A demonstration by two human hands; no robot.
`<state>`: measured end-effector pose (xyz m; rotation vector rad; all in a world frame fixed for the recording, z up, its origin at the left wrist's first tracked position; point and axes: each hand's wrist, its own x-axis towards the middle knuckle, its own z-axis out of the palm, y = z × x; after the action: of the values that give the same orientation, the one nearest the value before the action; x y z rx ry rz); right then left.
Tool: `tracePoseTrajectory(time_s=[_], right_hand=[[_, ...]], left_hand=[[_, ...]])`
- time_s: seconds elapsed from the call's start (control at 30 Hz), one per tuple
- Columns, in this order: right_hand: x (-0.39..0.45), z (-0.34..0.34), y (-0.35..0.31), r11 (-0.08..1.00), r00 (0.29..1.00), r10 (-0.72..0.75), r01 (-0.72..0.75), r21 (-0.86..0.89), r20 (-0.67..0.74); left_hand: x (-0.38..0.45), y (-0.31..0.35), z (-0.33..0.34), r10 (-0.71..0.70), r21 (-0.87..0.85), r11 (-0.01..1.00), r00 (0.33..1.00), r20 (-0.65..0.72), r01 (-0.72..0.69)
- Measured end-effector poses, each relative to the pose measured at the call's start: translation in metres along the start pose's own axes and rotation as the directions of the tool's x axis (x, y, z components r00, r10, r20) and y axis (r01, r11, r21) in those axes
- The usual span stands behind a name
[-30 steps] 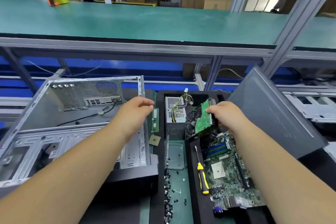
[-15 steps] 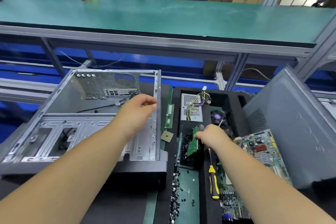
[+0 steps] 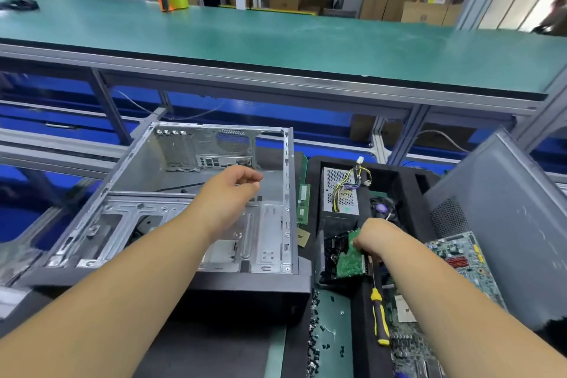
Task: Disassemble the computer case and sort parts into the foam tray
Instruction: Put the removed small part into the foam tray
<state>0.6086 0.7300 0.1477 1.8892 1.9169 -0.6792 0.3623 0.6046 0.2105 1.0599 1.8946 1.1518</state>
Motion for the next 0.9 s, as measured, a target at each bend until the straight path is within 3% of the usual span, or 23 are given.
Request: tracePoseTrajectory(time_s=[0.23, 0.43, 0.57, 0.67, 0.7, 0.77, 0.83, 0.9], right_hand=[[-0.024, -0.017, -0.032, 0.969, 0.987, -0.059, 0.093, 0.229, -0.148], [-0.056, -0.018, -0.103, 0.878, 0.973, -0.081, 0.173, 0.447, -0.216], [-0.068, -0.015, -0.139, 0.889, 0.987, -0.005, 0.078, 0.451, -0.160], [-0.070, -0.008, -0.153, 0.872, 0.990, 0.050, 0.021, 0.490, -0.130], [-0.069, -0.007, -0.155, 0.859, 0.991, 0.061, 0.008, 0.512, -0.118], [-0.068, -0.007, -0.157, 0.827, 0.993, 0.085, -0.022, 0.562, -0.086], [-0.064, -0.007, -0.156, 0.750, 0.994, 0.095, -0.040, 0.660, -0.047], [-0.061, -0.010, -0.156, 0.664, 0.995, 0.094, -0.050, 0.746, -0.016]], left_hand=[[0.011, -0.013, -0.050, 0.041, -0.023, 0.999, 0.997, 0.059, -0.040], [0.025, -0.034, -0.124, 0.065, -0.006, 0.998, 0.998, 0.004, -0.065], [0.046, -0.056, -0.170, 0.143, 0.201, 0.972, 0.987, -0.078, -0.125], [0.060, -0.075, -0.196, 0.164, 0.400, 0.914, 0.964, -0.209, -0.069], [0.065, -0.081, -0.201, 0.111, 0.411, 0.911, 0.969, -0.220, -0.011], [0.072, -0.088, -0.208, -0.128, 0.293, 0.941, 0.980, -0.151, 0.168], [0.076, -0.092, -0.209, -0.366, 0.127, 0.922, 0.930, -0.026, 0.366], [0.080, -0.093, -0.208, -0.453, 0.072, 0.890, 0.891, 0.017, 0.451]])
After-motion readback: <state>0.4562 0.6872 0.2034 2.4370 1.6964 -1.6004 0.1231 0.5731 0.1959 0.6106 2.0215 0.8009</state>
